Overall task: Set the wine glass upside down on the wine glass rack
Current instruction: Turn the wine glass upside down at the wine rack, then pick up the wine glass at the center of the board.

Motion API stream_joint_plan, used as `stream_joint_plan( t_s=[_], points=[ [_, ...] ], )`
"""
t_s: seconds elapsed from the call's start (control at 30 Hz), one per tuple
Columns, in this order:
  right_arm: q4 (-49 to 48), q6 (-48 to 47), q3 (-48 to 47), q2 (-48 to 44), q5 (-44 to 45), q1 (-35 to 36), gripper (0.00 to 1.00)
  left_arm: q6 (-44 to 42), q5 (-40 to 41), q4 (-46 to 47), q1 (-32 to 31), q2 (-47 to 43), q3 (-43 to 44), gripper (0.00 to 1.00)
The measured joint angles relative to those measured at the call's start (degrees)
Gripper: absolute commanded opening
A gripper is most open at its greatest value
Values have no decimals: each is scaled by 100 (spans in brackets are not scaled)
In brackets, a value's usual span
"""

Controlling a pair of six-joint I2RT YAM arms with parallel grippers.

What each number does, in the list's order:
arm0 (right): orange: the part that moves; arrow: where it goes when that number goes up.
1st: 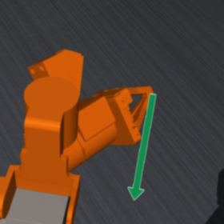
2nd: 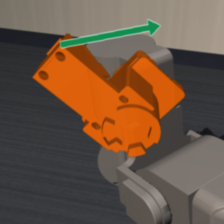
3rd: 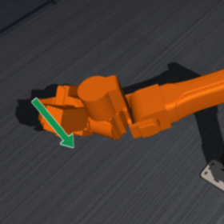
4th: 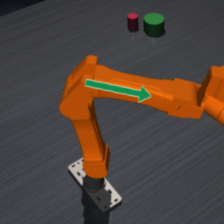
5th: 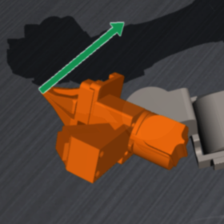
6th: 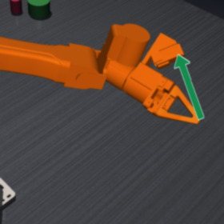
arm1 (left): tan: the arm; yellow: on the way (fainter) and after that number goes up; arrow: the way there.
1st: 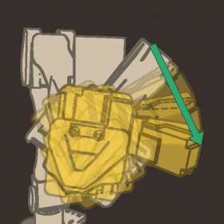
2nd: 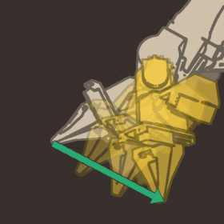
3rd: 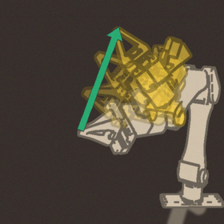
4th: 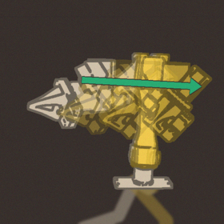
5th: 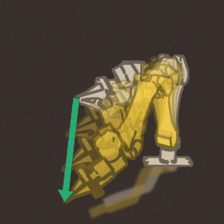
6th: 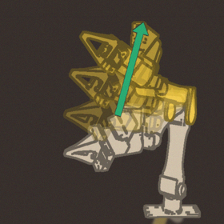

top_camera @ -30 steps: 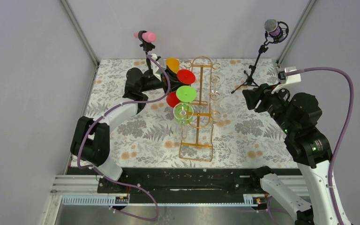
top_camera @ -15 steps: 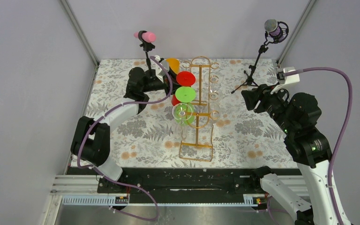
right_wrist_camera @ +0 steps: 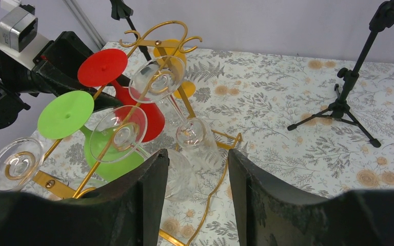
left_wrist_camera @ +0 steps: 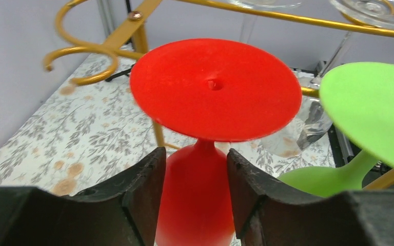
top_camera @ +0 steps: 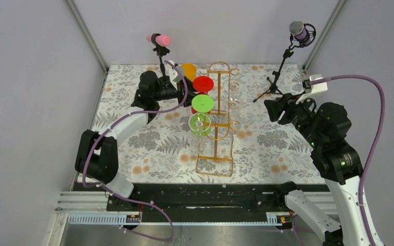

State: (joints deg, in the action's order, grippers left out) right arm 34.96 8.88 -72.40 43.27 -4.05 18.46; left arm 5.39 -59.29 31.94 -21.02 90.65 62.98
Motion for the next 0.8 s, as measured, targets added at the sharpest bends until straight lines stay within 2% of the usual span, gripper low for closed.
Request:
stream_joint_plan(
  t_s=[0.4,0.43,0.5,0.53,0.6,0.7,0.8],
  points=[
    [-2,-7,0,13,0,0,55,87,203,-79,879,-514,-225,53],
    [0,-9,0,13,0,0,55,125,208,-24,920,-553,-273,57],
    [0,-9,0,13,0,0,55,177,219,74,984,-636,-398,83],
    [0,-9,0,13,2,0,54,184,234,131,1003,-699,-483,92],
    [7,-4,-2,17,15,0,55,155,306,190,1023,-855,-688,98],
    [197,26,-118,116,153,-2,55,57,503,90,1023,-1202,-1014,99],
    [525,151,-481,450,411,-4,56,28,1082,-212,1005,-1631,-1193,99]
  ],
)
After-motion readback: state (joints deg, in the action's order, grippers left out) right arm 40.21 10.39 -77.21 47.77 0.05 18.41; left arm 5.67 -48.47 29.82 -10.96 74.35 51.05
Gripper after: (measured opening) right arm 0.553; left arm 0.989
